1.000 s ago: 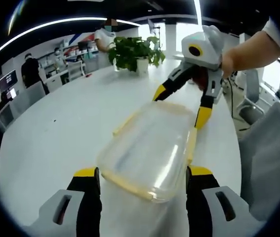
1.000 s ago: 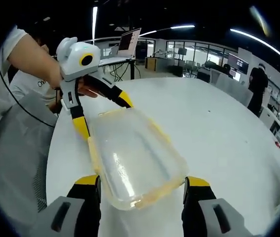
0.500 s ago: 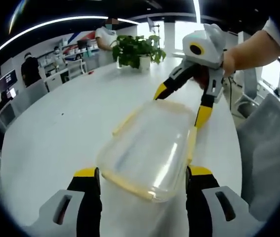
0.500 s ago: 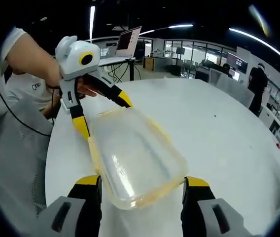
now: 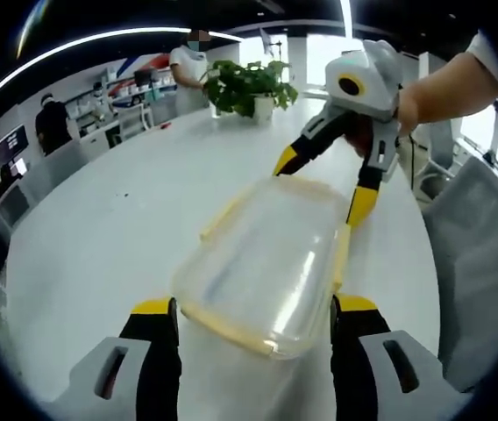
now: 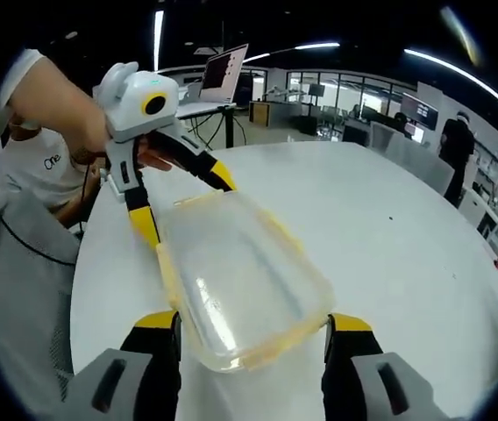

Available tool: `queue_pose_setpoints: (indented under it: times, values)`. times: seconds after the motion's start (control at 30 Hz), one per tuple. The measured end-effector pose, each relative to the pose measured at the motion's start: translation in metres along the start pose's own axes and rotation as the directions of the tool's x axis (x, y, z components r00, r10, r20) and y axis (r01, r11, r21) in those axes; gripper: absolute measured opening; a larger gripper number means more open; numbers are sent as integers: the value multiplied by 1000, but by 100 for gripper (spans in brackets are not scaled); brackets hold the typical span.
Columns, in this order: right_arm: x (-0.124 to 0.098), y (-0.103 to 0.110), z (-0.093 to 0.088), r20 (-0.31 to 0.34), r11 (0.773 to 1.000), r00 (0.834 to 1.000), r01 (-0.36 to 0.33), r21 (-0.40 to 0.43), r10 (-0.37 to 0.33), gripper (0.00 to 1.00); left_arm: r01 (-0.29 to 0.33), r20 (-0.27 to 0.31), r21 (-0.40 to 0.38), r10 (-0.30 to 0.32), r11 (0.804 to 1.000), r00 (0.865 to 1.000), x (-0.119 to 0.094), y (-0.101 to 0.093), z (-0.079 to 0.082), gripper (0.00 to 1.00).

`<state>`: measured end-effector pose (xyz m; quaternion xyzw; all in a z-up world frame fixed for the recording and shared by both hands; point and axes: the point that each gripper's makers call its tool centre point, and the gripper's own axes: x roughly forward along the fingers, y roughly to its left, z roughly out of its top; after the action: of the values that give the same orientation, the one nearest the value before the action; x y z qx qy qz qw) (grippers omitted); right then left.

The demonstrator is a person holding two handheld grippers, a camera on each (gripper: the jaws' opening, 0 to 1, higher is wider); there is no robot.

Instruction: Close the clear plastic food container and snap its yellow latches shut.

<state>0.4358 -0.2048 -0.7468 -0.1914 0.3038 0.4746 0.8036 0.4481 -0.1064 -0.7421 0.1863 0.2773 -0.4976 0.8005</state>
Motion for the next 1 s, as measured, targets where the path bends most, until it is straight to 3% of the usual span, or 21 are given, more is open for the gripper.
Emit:
queue_pose_setpoints:
  times: [0.37,0.73,0.83,1.0]
  values:
    - [12,-21,10,-5,1000,1000,4,5,-4,65,1,0,1,-1,1000,1000,7,26,4,68]
    - [13,-24,11,2,1000,1000,2,-2,-2,65,-1,-2,-6,1,1000,1000,8,29,6,69]
    - [12,-26,6,-31,999,999,9,-43,-10,64,1,1,-7,-1,1000,1000,8,29,6,69]
    - [10,-21,5,-25,1000,1000,-12,-12,12,67,2,-2,-28,-2,1000,1000,5,29,2,74]
